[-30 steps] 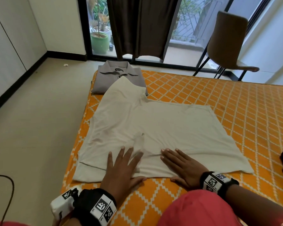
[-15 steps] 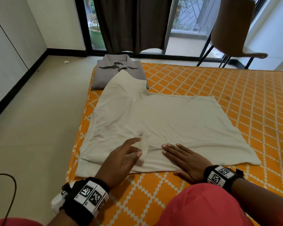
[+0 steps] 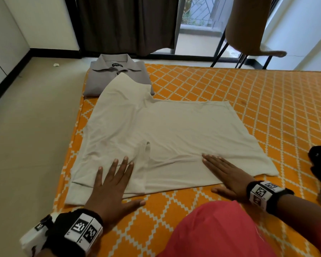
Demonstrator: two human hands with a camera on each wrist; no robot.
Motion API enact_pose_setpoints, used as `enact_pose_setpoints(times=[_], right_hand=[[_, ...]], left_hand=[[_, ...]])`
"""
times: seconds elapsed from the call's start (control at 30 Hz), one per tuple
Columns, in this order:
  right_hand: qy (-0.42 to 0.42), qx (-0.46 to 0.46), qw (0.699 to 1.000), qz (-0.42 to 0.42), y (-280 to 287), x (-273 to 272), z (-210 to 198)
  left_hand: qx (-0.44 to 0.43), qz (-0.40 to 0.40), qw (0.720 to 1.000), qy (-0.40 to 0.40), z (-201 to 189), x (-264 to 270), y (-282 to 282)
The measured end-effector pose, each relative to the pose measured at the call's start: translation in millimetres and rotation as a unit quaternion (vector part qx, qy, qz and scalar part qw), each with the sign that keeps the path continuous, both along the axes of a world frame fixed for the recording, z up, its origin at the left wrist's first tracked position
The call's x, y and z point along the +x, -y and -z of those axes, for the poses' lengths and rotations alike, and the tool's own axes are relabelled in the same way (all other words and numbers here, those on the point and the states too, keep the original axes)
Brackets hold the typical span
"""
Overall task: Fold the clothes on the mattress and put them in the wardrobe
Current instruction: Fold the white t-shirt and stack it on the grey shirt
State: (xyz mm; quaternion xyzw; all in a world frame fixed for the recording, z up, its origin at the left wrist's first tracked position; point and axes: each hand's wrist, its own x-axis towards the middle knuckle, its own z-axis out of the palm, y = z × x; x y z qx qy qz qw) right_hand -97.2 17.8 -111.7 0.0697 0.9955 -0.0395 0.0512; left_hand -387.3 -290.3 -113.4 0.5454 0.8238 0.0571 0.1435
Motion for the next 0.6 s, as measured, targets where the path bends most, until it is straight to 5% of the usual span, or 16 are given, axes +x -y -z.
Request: enact_pose_setpoints(times=[0.23, 0.6], right_hand=[[-0.020, 0.010, 0.996, 0.086, -34, 46, 4], [-0.039, 0.089, 0.965, 0.244, -43, 66, 10]], left_hand=[[-0.046, 0.068, 0.996, 0.032, -12, -19, 11], [-0.011, -0.036, 0.999, 0.038, -11, -42, 34]])
